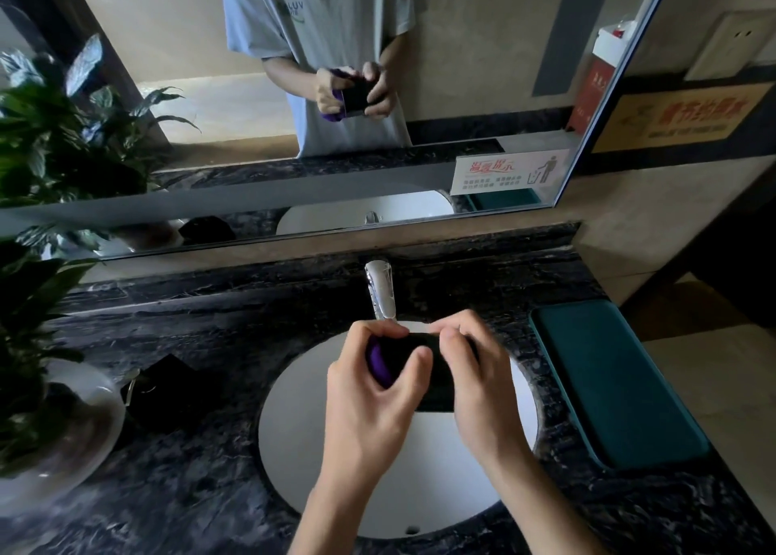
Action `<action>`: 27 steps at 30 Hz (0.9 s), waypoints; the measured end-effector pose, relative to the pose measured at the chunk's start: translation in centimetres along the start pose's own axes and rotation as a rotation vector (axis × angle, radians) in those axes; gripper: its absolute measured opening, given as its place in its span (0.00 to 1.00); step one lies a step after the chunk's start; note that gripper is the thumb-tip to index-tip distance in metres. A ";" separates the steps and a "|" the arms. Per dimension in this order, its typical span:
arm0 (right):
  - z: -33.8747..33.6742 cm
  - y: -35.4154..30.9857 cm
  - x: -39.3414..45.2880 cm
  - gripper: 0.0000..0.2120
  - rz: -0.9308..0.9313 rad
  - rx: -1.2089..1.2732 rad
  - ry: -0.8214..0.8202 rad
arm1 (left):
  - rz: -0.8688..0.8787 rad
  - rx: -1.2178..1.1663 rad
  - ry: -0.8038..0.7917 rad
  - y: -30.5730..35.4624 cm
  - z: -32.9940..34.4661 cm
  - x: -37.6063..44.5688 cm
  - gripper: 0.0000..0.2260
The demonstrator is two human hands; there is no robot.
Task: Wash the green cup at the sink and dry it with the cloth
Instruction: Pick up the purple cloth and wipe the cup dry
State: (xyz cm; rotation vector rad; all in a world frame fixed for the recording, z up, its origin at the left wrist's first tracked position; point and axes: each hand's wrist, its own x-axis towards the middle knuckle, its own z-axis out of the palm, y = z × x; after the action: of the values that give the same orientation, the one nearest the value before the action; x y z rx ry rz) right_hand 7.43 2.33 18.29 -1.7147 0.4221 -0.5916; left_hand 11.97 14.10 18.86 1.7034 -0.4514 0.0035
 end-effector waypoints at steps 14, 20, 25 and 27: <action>0.7 0.2 -0.2 0.14 -0.047 -0.072 -0.048 | -0.085 -0.025 0.007 -0.5 -1.0 -0.3 0.07; 0.1 -0.7 0.7 0.14 0.472 0.145 -0.256 | -0.003 -0.063 -0.128 -0.7 -0.8 -0.8 0.10; -1.1 1.4 -0.1 0.21 -0.211 -0.153 -0.305 | -0.289 -0.160 -0.045 -1.6 -1.6 0.9 0.01; -0.8 2.0 -0.4 0.14 -0.301 -0.164 -0.213 | -0.257 -0.141 -0.052 -1.5 -1.3 0.4 0.04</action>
State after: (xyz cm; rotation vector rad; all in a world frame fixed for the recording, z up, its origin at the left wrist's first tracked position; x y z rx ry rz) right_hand 6.65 1.47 16.42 -1.9933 0.0610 -0.5936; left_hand 13.13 15.34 17.82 1.6136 -0.2626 -0.2543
